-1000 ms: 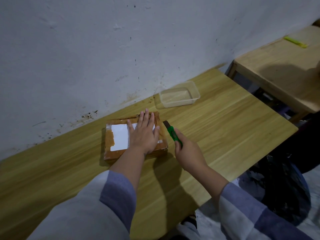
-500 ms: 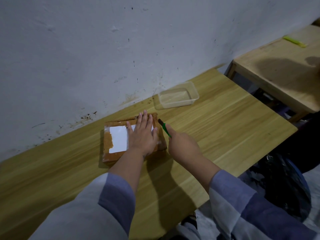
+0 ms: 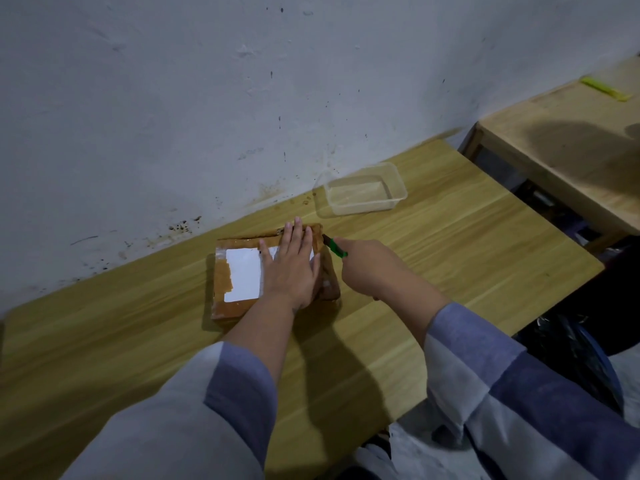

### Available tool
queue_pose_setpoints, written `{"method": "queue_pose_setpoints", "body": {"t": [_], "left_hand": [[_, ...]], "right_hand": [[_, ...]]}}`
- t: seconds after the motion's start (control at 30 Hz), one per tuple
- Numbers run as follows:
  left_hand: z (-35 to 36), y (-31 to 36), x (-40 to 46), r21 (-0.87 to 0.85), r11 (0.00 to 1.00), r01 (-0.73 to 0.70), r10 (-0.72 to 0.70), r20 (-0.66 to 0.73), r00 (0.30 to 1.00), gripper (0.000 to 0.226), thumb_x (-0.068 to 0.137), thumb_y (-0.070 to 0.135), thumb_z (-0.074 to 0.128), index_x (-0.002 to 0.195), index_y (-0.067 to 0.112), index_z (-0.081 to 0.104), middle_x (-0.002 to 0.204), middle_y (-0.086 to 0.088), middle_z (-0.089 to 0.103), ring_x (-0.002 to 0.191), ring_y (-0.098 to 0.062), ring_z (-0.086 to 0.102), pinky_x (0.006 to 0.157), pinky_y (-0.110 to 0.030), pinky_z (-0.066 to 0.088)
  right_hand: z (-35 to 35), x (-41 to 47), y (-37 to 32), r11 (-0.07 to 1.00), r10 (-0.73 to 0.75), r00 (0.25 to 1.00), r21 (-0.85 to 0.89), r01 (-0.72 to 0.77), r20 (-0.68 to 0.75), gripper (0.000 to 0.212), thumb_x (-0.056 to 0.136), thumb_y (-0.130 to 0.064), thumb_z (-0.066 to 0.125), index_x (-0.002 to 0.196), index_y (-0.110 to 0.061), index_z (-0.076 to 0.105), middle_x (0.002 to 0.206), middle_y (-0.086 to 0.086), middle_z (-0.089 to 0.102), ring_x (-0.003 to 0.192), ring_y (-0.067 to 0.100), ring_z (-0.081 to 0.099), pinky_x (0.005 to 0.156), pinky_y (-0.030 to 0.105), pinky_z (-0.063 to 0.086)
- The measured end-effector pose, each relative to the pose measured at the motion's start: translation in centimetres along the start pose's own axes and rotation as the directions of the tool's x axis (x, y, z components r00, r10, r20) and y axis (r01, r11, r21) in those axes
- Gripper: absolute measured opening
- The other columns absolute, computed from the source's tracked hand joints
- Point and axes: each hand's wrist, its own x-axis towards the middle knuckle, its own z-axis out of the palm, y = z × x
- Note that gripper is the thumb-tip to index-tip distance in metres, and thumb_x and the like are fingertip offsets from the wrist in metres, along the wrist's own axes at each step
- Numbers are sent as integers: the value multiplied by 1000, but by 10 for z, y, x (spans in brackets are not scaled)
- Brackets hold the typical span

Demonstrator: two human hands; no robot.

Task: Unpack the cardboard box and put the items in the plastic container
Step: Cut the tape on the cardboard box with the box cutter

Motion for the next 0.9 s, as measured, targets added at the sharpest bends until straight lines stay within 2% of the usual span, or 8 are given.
{"method": "queue_pose_setpoints", "body": {"t": [0.13, 0.2, 0.37, 0.53, 0.67, 0.73, 0.83, 0.9], "left_hand": [[-1, 0, -1, 0, 1000, 4, -4, 0, 1000, 57, 102, 43, 8, 153, 20, -5, 159, 3, -21, 146, -13, -19, 115, -60, -6], [-1, 0, -1, -5, 1000, 10, -10, -2, 1000, 58, 102, 43, 9, 153, 21, -4, 159, 3, -21, 146, -12, -19, 115, -60, -7], [-2, 3, -3, 1, 1000, -6, 6, 6, 1000, 58, 101, 43, 8, 153, 20, -5, 158, 3, -22, 145, -13, -20, 115, -60, -7], [-3, 2, -4, 4, 1000, 3, -3, 10, 1000, 58, 102, 42, 9, 153, 19, -4, 159, 2, -21, 146, -13, -20, 115, -60, -6], [-3, 2, -4, -23, 1000, -3, 3, -1, 1000, 59, 101, 45, 10, 153, 21, -4, 159, 3, -21, 145, -12, -20, 114, -60, -8], [-2, 1, -4, -39, 999, -8, 8, -1, 1000, 59, 101, 45, 11, 153, 21, -3, 159, 3, -20, 145, -12, -20, 115, -60, -7], [1, -2, -3, -45, 999, -19, 18, -3, 1000, 64, 99, 51, 12, 153, 21, -4, 158, 4, -22, 145, -12, -21, 115, -60, -7], [1, -3, -2, -45, 999, -18, 19, 6, 1000, 73, 94, 62, 13, 153, 22, -7, 157, 5, -24, 144, -11, -23, 114, -59, -11]], "right_hand": [[10, 8, -3, 999, -6, 1000, -37, 6, -10, 54, 92, -18, 51, 143, -25, 34, 125, 14, 59, 112, 31, 57, 84, 36, 47], [12, 11, 2, 999, 1, 1000, -37, -2, -14, 58, 92, -19, 49, 146, -28, 28, 127, 15, 58, 111, 31, 57, 81, 36, 48], [5, 10, 9, 997, -32, 999, -68, 31, -18, 54, 95, -15, 42, 146, -28, 30, 130, 14, 56, 99, 27, 58, 56, 24, 40], [11, 12, 4, 998, -32, 999, -53, 31, -14, 56, 93, -17, 47, 146, -29, 30, 126, 14, 59, 105, 29, 59, 68, 31, 46], [6, 12, 18, 999, -36, 998, -27, 35, -46, 53, 96, -13, 37, 144, -35, 33, 123, 11, 60, 76, 18, 53, 49, 21, 38], [5, 11, 25, 999, -30, 996, -42, 27, -88, 51, 96, -15, 36, 142, -37, 34, 123, 10, 61, 81, 20, 56, 53, 24, 42], [14, 10, 33, 997, -43, 987, -73, 32, -155, 49, 97, -20, 37, 141, -41, 34, 119, 9, 64, 98, 25, 62, 70, 33, 49], [21, 12, 39, 992, -64, 982, -118, 43, -180, 49, 97, -23, 36, 141, -44, 31, 114, 9, 66, 96, 26, 63, 71, 34, 49]]}}
